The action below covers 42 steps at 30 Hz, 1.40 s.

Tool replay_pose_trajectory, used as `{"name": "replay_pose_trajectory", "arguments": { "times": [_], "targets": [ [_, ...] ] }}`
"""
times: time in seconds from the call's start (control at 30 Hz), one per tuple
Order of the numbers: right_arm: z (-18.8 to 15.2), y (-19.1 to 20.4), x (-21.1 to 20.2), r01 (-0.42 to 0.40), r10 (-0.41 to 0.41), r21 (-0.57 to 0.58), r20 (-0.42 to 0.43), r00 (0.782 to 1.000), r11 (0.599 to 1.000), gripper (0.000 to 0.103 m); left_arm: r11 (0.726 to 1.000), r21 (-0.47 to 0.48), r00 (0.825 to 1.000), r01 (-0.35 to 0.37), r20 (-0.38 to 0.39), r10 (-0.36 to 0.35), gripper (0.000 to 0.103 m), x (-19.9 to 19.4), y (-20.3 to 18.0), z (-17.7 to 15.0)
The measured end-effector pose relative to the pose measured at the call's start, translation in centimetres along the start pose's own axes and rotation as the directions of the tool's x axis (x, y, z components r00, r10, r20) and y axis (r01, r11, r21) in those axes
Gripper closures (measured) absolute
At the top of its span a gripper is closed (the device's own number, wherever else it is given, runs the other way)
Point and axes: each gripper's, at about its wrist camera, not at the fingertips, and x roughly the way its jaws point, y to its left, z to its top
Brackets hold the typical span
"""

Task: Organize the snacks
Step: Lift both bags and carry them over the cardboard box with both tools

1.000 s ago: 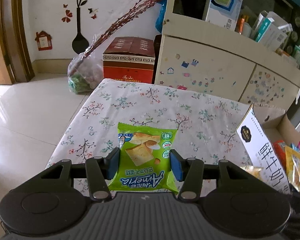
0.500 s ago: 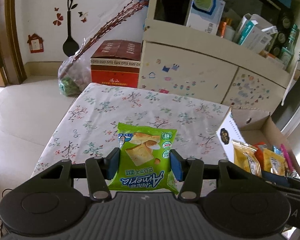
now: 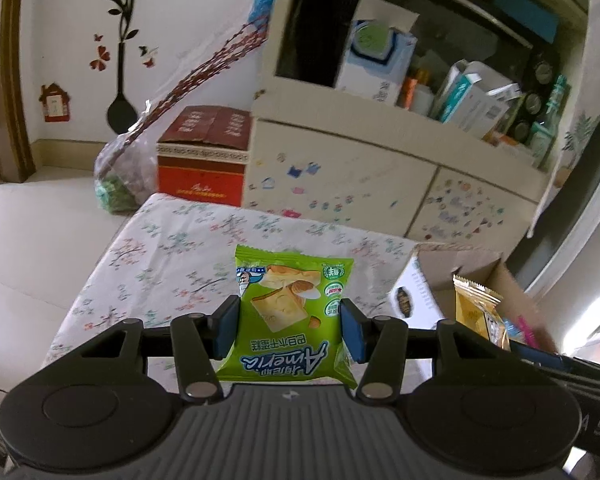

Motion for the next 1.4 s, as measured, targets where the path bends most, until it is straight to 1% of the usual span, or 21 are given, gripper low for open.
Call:
{"name": "replay_pose_trajectory", "arguments": {
  "times": [0.23, 0.47, 0.6, 0.83, 0.97, 1.17, 1.23, 1.3, 1.37, 1.4],
  "targets": [
    [1.6, -2.7, -2.4, 0.037, -0.040, 0.053, 0.057, 0.998, 0.998, 0.046, 0.995, 0.015, 0.995, 0.097, 0.020, -0.097, 0.045, -0.2, -3.4, 0.5],
    [3.0, -6.2, -5.1, 0.068, -0.083, 0.132, 0.112, 0.990, 0.989, 0.046, 0.983, 0.039, 0.983, 0.179, 0.024, -0.180, 0.045, 0.3, -7.1, 0.5],
    [3.5, -8.1, -6.3, 0.101, -0.125, 0.178, 0.130, 0.984, 0.979, 0.046, 0.971, 0.057, 0.972, 0.232, 0.016, -0.233, 0.045, 1.0, -8.9, 0.5],
    [3.6, -11.0, -7.4, 0.137, -0.182, 0.304, 0.125, 0.975, 0.943, 0.046, 0.959, 0.074, 0.962, 0.273, 0.004, -0.274, 0.045, 2.8, -11.6, 0.7],
    [3.4, -12.5, -7.4, 0.137, -0.190, 0.376, 0.108, 0.976, 0.916, 0.046, 0.952, 0.079, 0.955, 0.295, 0.001, -0.296, 0.045, 4.0, -12.9, 1.1],
    [3.1, -13.5, -7.6, 0.168, -0.229, 0.416, 0.099, 0.968, 0.893, 0.044, 0.945, 0.062, 0.947, 0.321, -0.015, -0.321, 0.045, 6.2, -14.1, 1.4],
    [3.0, -13.8, -7.3, 0.182, -0.241, 0.436, 0.082, 0.967, 0.881, 0.042, 0.943, 0.062, 0.945, 0.326, -0.027, -0.325, 0.037, 7.0, -14.4, 1.4],
    [2.8, -14.3, -6.8, 0.198, -0.250, 0.459, 0.055, 0.967, 0.866, 0.038, 0.945, 0.059, 0.947, 0.321, -0.032, -0.320, 0.019, 7.5, -14.7, 1.1],
    [2.5, -14.8, -6.6, 0.193, -0.244, 0.495, 0.040, 0.969, 0.847, 0.026, 0.950, 0.054, 0.951, 0.309, -0.034, -0.307, 0.010, 7.5, -14.9, 1.0],
    [2.5, -15.0, -6.6, 0.194, -0.245, 0.509, 0.034, 0.969, 0.839, 0.025, 0.952, 0.050, 0.953, 0.303, -0.037, -0.301, 0.009, 7.4, -15.0, 1.2]
  ]
}}
